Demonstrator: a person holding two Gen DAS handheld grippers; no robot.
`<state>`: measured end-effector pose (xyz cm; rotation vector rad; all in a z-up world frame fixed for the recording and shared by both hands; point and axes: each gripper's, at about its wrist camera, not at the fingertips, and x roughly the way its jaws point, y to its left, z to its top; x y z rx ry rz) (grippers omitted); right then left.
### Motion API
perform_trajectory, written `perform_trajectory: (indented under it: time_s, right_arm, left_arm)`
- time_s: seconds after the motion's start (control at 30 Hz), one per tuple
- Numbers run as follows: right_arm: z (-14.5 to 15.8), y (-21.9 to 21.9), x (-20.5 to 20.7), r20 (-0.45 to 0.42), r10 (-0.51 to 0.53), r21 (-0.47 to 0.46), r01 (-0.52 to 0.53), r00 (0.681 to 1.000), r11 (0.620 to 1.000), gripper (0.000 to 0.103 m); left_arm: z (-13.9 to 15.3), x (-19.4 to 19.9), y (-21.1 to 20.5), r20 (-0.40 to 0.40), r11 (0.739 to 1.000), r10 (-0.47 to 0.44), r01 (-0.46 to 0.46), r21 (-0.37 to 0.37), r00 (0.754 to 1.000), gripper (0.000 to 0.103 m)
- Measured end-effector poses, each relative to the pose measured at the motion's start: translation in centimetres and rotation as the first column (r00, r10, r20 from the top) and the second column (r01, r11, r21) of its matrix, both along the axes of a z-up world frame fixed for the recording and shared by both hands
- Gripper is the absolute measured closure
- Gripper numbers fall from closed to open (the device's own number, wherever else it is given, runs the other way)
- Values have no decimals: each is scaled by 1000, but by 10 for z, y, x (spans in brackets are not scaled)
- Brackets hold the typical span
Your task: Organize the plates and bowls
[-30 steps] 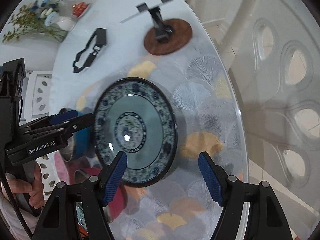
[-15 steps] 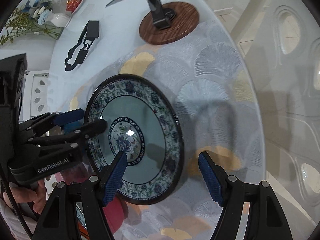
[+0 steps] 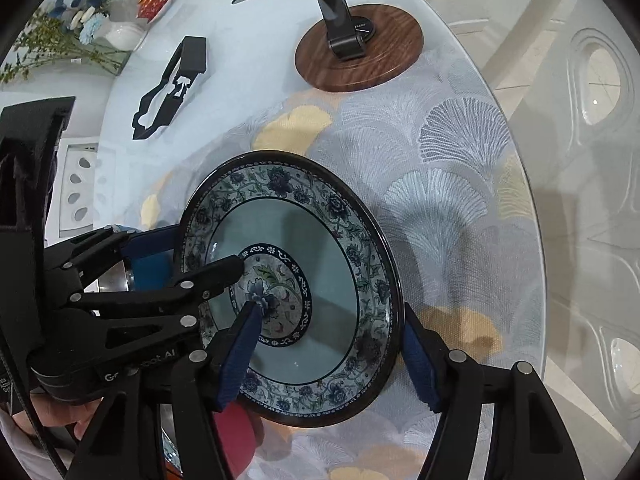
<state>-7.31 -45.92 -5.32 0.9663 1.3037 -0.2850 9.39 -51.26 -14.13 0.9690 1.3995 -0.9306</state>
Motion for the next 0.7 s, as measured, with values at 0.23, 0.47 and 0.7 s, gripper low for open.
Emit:
perform_trajectory:
  time_s: [0.23,0.47,0.7]
  right_arm:
    - [14,-4,-5,11,-2,-34,2,1000,999,36]
    - [32,-8,-11,48,-16,-52,19,999,998,36]
    - [46,-8,-19,75,-24,-57,28,997,998,36]
  left_arm:
    - [16,2,4,-9,999,23,-23,-37,1000,43]
    - [29,-8,8,9,999,19,-18,-51,1000,43]
    - [47,-11,26,29,995,45,-43,-86,999,43]
